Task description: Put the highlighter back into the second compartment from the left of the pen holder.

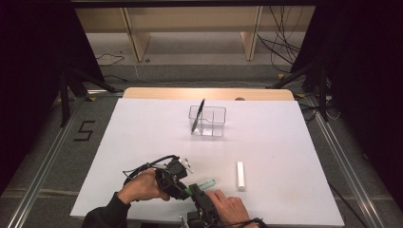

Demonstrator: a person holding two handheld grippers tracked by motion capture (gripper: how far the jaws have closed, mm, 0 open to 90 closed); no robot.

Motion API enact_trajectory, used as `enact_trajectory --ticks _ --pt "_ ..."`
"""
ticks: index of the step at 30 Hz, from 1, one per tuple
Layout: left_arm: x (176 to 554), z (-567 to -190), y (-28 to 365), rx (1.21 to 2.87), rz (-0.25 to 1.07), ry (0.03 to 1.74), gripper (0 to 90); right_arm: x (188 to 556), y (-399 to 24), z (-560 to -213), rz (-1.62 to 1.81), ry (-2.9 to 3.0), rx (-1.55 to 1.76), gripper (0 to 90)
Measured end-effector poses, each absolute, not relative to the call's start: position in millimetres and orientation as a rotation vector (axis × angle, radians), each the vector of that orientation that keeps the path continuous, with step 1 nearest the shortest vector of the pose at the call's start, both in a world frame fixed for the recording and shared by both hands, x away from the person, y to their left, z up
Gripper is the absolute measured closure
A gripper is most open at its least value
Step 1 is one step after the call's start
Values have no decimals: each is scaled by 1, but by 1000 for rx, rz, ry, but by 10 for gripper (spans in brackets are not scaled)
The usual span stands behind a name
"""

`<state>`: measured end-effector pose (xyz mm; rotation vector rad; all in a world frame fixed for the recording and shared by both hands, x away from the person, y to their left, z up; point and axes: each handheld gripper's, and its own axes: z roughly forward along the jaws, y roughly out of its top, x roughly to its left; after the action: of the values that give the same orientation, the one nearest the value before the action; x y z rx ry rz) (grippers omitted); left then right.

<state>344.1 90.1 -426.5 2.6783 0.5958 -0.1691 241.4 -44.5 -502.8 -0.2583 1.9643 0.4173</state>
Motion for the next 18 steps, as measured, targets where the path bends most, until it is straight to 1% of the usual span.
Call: enact_trajectory --ticks 3,11,13,18 --pt "345 -426 91 2669 -177 605 665 241 -44 -506 395 1943 -290 743" --pt "346 -424 93 2657 -187 607 651 242 -45 -506 405 1943 -287 766" --pt "345 -423 95 2659 -180 606 581 242 -47 -506 400 1953 -266 767" --pt "347 -418 103 2650 -127 620 451 246 -53 -503 410 1942 -252 768"
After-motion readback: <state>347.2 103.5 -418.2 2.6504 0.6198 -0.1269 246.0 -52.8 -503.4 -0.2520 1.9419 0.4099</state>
